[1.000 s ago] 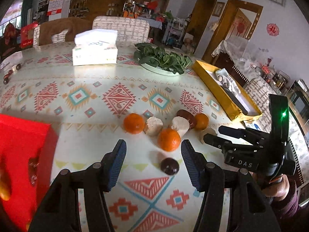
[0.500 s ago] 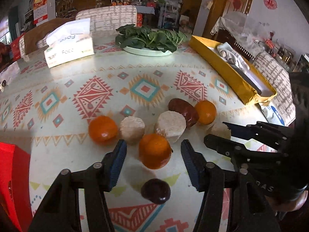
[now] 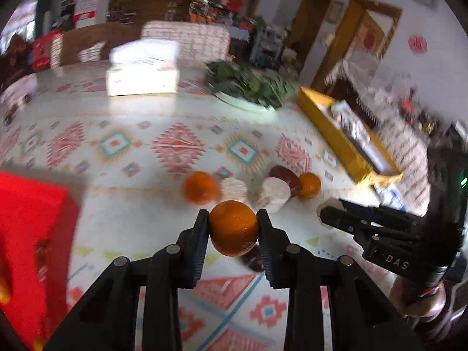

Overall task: Organize fruits
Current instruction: 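Grasp a mandarin with the left tool while the right tool grasps a bun, then drop the mandarin into the red tray while the right tool drops the bun in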

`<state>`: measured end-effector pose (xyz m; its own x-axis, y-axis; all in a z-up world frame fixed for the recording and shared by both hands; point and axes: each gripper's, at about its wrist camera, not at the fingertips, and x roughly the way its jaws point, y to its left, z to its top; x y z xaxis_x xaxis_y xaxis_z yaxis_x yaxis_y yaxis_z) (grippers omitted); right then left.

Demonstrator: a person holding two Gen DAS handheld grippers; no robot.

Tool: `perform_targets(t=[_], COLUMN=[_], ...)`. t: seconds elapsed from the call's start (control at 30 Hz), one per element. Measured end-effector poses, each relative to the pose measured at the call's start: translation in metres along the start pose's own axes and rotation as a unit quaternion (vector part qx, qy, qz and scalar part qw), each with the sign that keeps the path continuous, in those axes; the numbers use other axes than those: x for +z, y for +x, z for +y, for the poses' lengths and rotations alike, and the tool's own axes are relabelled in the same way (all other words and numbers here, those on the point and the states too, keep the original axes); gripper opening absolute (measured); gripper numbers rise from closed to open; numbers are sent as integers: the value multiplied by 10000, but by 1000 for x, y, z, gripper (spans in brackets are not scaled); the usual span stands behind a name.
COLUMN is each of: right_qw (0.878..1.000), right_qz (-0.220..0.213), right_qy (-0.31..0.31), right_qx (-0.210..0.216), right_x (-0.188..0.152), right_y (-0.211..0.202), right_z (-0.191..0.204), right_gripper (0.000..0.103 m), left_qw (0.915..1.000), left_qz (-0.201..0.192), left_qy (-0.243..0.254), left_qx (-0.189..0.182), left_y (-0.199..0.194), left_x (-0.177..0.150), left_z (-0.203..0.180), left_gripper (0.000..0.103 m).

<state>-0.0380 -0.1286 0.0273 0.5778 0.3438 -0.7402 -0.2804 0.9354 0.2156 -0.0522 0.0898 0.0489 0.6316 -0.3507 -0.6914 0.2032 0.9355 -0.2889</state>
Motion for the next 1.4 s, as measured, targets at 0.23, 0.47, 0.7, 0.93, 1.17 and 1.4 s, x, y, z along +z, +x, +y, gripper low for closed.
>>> perform_targets(t=[0.23, 0.47, 0.7, 0.93, 1.17, 1.4], right_qw=[9998, 9957, 9836, 9714, 9691, 9675], right_qz=[-132, -56, 217, 501, 797, 860], right_qy=[-46, -684, -1294, -1812, -1933, -2064], right_qx=[116, 621, 1239, 1453, 1308, 1179], right_x=[-2, -4, -4, -4, -4, -4], right_y=[-26, -27, 4, 44, 85, 100], right_z=[35, 120, 218, 297, 319, 329], right_gripper=[37, 37, 37, 37, 37, 37], left_qw=[9953, 9808, 9675, 9642, 9673, 9666], left_qz=[-564, -926, -995, -880, -596, -423], left_qy=[-701, -1312, -1818, -1819, -1710, -1793], left_qx=[356, 1102, 1448, 1719, 1777, 1784], left_y=[-71, -130, -159, -161, -136, -121], left_x=[-16, -45, -72, -61, -45, -41], left_z=[63, 136, 196, 237, 258, 271], left_gripper=[32, 32, 32, 32, 32, 32])
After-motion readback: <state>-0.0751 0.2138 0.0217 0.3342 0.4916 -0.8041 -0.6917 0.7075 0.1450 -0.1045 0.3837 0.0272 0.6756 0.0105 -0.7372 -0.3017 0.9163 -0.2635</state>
